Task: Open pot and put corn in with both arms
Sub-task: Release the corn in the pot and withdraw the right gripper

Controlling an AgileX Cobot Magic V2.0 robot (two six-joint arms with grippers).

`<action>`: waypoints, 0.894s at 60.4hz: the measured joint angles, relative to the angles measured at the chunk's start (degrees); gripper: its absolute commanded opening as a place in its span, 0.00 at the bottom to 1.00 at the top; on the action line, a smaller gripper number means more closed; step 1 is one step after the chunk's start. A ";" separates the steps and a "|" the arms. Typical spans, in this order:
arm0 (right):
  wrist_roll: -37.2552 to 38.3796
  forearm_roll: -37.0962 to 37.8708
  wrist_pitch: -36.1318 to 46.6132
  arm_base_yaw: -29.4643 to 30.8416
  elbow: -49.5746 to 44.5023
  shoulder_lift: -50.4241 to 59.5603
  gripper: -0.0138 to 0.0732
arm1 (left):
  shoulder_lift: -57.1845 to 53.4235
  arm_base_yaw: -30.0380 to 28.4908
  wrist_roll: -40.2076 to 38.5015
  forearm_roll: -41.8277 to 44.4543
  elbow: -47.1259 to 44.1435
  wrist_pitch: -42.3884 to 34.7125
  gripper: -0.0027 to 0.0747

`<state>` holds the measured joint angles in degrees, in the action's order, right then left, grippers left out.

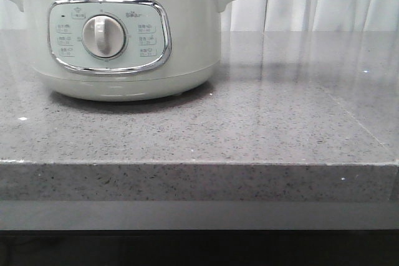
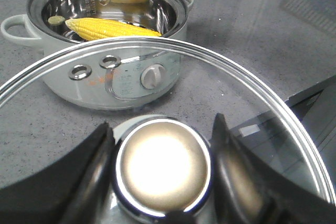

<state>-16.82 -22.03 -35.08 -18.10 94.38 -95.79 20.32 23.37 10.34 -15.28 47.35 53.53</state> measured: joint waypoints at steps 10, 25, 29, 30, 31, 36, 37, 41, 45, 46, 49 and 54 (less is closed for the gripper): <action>0.00 2.49 2.70 5.65 -10.62 9.16 0.08 | 0.00 0.00 0.00 0.00 0.01 0.00 0.25; -0.09 4.25 10.31 9.19 -29.88 25.12 0.08 | 0.00 0.00 0.00 0.00 -0.12 0.00 0.25; -0.09 4.25 13.24 9.19 -35.39 30.34 0.08 | 0.00 0.00 0.00 0.00 -0.37 0.00 0.25; -0.09 4.25 13.89 9.19 -36.64 31.42 0.08 | 0.00 0.00 0.00 0.00 -0.45 0.00 0.25; -0.09 4.25 14.52 9.19 -38.51 32.53 0.08 | 0.00 0.00 0.00 0.00 -0.51 0.00 0.25; -0.09 4.25 18.08 8.54 -45.46 38.65 0.08 | 0.00 0.00 0.00 0.00 -0.74 0.00 0.25; -0.09 4.25 18.71 8.43 -46.72 40.36 0.08 | 0.00 0.00 0.00 0.00 -0.74 0.00 0.25; -0.09 4.25 21.18 8.02 -52.40 45.53 0.08 | 0.00 0.00 0.00 0.00 -0.74 0.00 0.25; -0.09 4.25 23.58 7.72 -58.40 50.88 0.08 | 0.00 0.00 0.00 0.00 -0.74 0.00 0.25; -0.09 4.25 23.97 7.64 -60.08 52.70 0.08 | 0.00 0.00 0.00 0.00 -0.74 0.00 0.25; -0.09 4.25 25.21 7.56 -63.72 56.93 0.08 | 0.00 0.00 0.00 0.00 -0.74 0.00 0.25; -0.09 4.25 26.12 7.56 -68.52 63.83 0.08 | 0.00 0.00 0.00 0.00 -0.74 0.00 0.25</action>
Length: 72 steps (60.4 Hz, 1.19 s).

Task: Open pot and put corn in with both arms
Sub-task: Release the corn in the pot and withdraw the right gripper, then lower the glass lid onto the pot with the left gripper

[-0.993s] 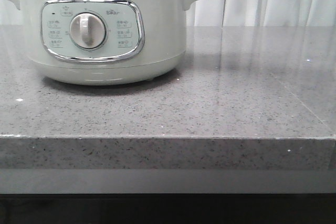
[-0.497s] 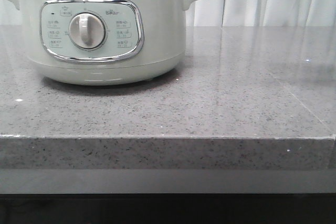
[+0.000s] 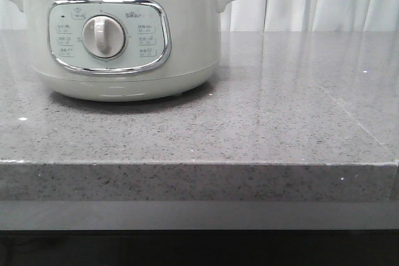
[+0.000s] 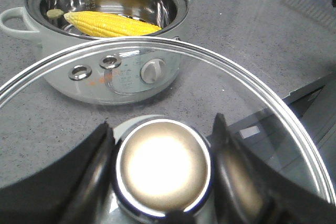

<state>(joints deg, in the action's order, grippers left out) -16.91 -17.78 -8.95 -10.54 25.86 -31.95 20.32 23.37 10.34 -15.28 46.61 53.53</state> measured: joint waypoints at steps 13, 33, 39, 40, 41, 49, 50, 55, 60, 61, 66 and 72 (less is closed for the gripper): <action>0.00 0.00 0.44 0.00 -6.48 9.65 0.08 | 1.44 0.00 0.00 0.00 0.21 -0.92 0.25; -0.12 0.00 0.92 0.00 -6.68 10.07 0.08 | 31.46 0.00 1.05 0.93 19.63 -2.15 0.25; -0.12 0.00 1.04 0.00 -6.68 10.07 0.08 | 40.79 0.00 2.48 0.93 27.75 -2.43 0.25; -0.12 0.00 1.04 0.00 -6.68 10.07 0.08 | 42.03 0.00 2.64 0.93 28.86 -2.43 0.25; -0.12 0.00 1.04 0.00 -6.68 10.07 0.08 | 43.88 0.00 2.84 0.93 30.49 -2.53 0.25; -0.12 0.00 1.26 0.00 -6.68 10.07 0.08 | 54.67 0.00 4.35 0.93 39.54 -2.61 0.25; -0.12 0.00 1.26 0.00 -6.68 10.07 0.08 | 55.70 0.00 4.36 0.93 40.35 -2.61 0.25; -0.12 0.00 1.26 0.00 -6.68 10.07 0.08 | 61.50 0.00 5.03 0.93 44.61 -2.61 0.25; -0.12 0.00 1.26 0.00 -6.68 10.07 0.08 | 66.29 0.00 5.28 0.93 47.53 -2.98 0.25; -0.12 0.00 1.26 0.00 -6.68 10.07 0.08 | 66.96 0.00 5.27 0.93 48.18 -3.11 0.25; -0.12 0.00 1.26 0.00 -6.68 10.07 0.08 | 70.31 0.00 5.51 0.96 50.16 -3.99 0.25; -0.12 0.00 1.26 0.00 -6.68 10.07 0.08 | 72.43 0.00 5.59 0.96 50.94 -6.30 0.25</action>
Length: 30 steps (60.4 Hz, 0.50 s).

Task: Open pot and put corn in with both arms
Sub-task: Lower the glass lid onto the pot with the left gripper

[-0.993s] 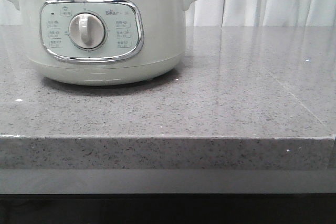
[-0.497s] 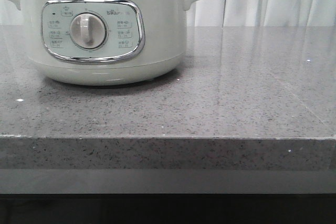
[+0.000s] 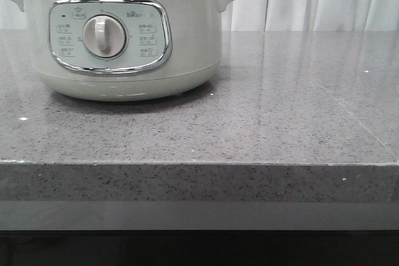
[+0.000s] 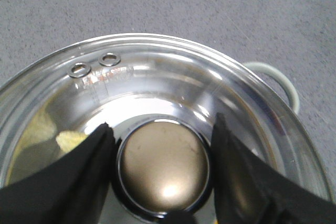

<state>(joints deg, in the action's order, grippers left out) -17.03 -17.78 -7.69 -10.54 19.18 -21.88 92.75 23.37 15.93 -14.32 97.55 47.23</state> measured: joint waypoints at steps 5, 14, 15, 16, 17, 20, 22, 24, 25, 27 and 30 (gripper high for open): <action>0.00 0.00 0.00 0.00 0.00 0.00 0.08 | 0.82 0.00 0.00 0.00 0.23 -1.76 0.25; 0.00 0.00 0.00 0.00 0.00 0.00 0.08 | 1.48 0.00 0.00 0.00 0.47 -2.93 0.25; 0.00 0.00 0.00 0.00 0.00 0.00 0.08 | 1.63 0.00 0.00 0.00 0.58 -2.98 0.25; 0.00 0.00 0.00 0.00 0.00 0.00 0.08 | 1.72 0.00 0.00 0.00 0.58 -3.04 0.25; 0.00 0.00 0.00 0.00 0.00 0.00 0.08 | 1.94 0.00 0.00 0.00 0.58 -3.13 0.25; 0.00 0.00 0.00 0.00 0.00 0.00 0.08 | 2.38 0.00 0.00 -0.10 0.58 -3.18 0.25; 0.00 0.00 0.00 0.00 0.00 0.00 0.08 | 2.54 0.00 0.00 -0.10 0.58 -3.18 0.25; 0.00 0.00 0.00 0.00 0.00 0.00 0.08 | 2.76 0.00 0.00 -0.10 0.58 -3.18 0.25; 0.00 0.00 0.00 0.00 0.00 0.00 0.08 | 2.87 0.00 0.00 -0.10 0.58 -3.18 0.25; 0.00 0.00 0.00 0.00 0.00 0.00 0.08 | 2.87 0.00 0.00 -0.10 0.58 -3.18 0.25; 0.00 0.00 0.00 0.00 0.00 0.00 0.08 | 2.87 0.00 0.00 -0.21 0.58 -3.08 0.25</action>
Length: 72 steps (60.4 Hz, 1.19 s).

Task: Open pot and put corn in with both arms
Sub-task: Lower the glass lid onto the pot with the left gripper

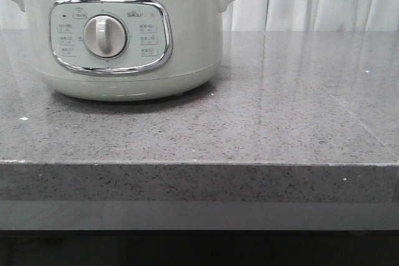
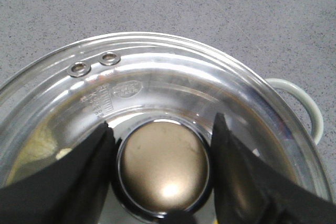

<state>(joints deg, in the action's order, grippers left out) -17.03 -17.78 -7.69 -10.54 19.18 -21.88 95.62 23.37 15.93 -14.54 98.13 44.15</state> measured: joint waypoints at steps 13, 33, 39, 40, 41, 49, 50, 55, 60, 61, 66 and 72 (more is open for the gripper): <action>0.00 0.00 0.00 0.00 -0.04 0.00 0.08 | 0.00 0.00 0.00 0.00 0.00 0.99 0.25; 0.00 0.00 0.00 0.00 -0.13 0.00 0.08 | 0.52 0.00 0.00 -0.98 0.08 1.35 0.25; 0.00 0.00 0.00 0.00 -0.13 0.00 0.08 | 0.59 0.00 0.00 -1.28 0.08 1.35 0.26; 0.00 0.00 0.00 0.00 -0.13 0.00 0.08 | 0.59 0.00 0.00 -1.38 0.08 1.35 0.26; 0.00 0.00 0.00 0.00 -0.13 0.00 0.08 | 0.59 0.00 0.00 -1.38 0.08 1.35 0.26; 0.00 0.00 0.00 0.00 -0.13 0.00 0.08 | 0.64 0.00 0.00 -1.65 0.08 1.35 0.39; 0.00 0.00 0.00 0.00 -0.13 0.00 0.08 | 0.64 0.00 0.00 -1.65 0.08 1.35 0.42; 0.00 0.00 0.00 0.00 -0.13 0.00 0.08 | 0.64 0.00 0.00 -1.65 0.08 1.35 0.59; 0.00 0.00 0.00 0.00 -0.13 0.00 0.08 | 0.74 0.00 0.00 -2.34 0.08 1.22 0.69; 0.00 0.00 0.00 0.00 -0.13 0.00 0.08 | 0.74 0.00 0.00 -2.49 0.08 1.10 0.70; 0.00 0.00 0.00 0.00 -0.13 0.00 0.08 | 0.60 0.00 0.00 -2.99 0.08 0.73 0.72; 0.00 0.00 0.00 0.00 -0.13 0.00 0.08 | -0.59 -0.38 0.00 -3.35 0.79 0.75 0.72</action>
<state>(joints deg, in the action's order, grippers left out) -17.03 -17.78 -7.69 -10.54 19.05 -21.88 95.03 22.99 15.93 -17.89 98.92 44.90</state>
